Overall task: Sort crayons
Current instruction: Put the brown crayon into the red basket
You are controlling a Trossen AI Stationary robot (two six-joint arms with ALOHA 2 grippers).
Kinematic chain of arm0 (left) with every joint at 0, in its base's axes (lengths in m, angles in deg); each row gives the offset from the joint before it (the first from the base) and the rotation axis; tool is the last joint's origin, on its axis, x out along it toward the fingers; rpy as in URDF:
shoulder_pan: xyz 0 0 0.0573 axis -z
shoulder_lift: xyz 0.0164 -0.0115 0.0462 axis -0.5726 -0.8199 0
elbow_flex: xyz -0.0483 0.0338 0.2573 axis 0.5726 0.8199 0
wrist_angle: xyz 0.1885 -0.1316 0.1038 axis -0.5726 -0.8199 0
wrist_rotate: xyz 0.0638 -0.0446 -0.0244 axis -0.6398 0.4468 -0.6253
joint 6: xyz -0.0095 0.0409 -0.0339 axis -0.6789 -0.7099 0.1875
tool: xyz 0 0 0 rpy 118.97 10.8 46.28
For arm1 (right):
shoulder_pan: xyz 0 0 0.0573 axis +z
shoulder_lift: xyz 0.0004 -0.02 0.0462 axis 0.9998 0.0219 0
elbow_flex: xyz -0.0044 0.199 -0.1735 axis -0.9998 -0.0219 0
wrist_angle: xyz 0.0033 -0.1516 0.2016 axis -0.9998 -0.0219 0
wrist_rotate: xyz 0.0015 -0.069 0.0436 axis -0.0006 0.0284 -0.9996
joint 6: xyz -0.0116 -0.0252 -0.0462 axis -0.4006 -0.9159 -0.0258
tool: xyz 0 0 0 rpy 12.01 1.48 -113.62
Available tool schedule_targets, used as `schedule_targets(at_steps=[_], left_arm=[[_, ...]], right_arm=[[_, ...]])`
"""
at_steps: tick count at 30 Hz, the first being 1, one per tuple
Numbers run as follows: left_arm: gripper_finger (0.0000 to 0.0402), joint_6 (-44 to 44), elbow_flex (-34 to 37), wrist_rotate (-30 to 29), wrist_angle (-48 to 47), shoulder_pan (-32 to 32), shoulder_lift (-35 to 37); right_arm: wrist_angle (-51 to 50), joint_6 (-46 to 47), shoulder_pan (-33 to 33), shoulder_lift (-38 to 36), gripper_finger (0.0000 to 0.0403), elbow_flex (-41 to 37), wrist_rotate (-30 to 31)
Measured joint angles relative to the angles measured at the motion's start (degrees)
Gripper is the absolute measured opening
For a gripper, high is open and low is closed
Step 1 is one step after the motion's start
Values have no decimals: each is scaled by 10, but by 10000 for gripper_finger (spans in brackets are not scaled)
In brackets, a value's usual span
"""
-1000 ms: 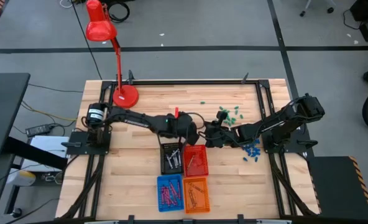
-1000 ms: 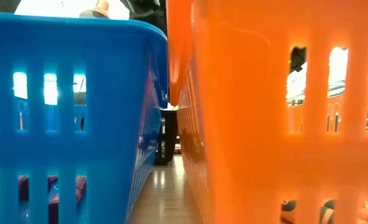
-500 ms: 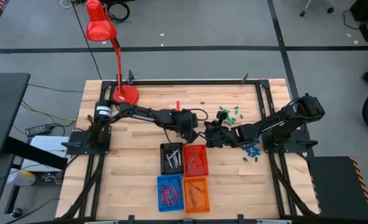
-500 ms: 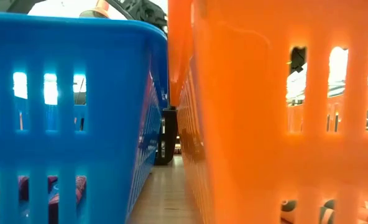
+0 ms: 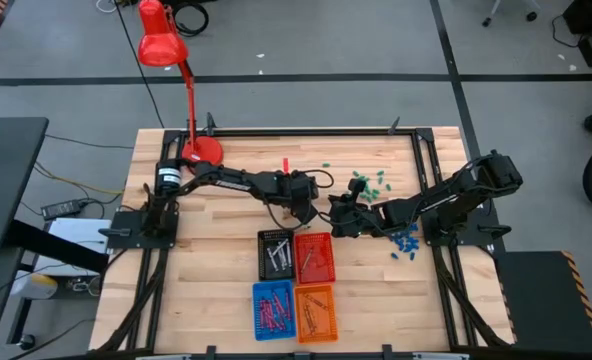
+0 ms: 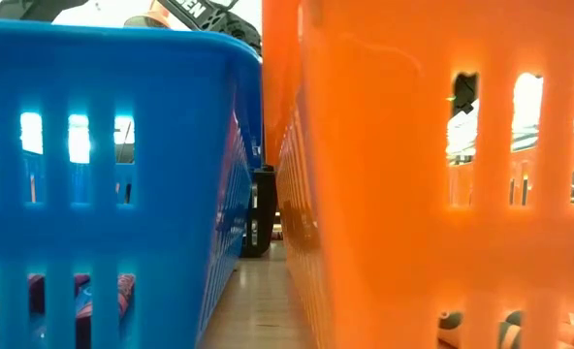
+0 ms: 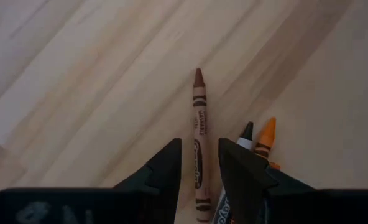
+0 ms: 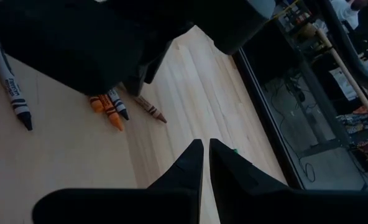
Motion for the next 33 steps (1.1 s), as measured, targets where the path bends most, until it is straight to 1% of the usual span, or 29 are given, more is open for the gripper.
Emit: schedule_targets(at_steps=[5, 12, 16, 20, 26, 30, 33], left_arm=[[117, -1, 0, 3, 10, -9, -13], [117, 9, -2, 36, 8, -21, -27], [114, 18, -3, 38, 0, -21, -28], [87, 23, -3, 41, -11, -21, -29], [19, 27, -3, 47, -20, -21, -29], [16, 40, -3, 48, -23, -19, -28], [23, 50, -1, 42, -31, -12, -22]], right_arm=[[-2, -3, 0, 0, 34, 0, 0], [-5, -5, 0, 0, 34, 0, 3], [-6, -6, 0, 0, 34, 0, 3], [-6, -6, 0, 0, 34, 0, 3], [-6, -6, 0, 0, 34, 0, 3], [-7, -8, 0, 0, 34, 0, 3], [-7, -8, 0, 0, 34, 0, 3]])
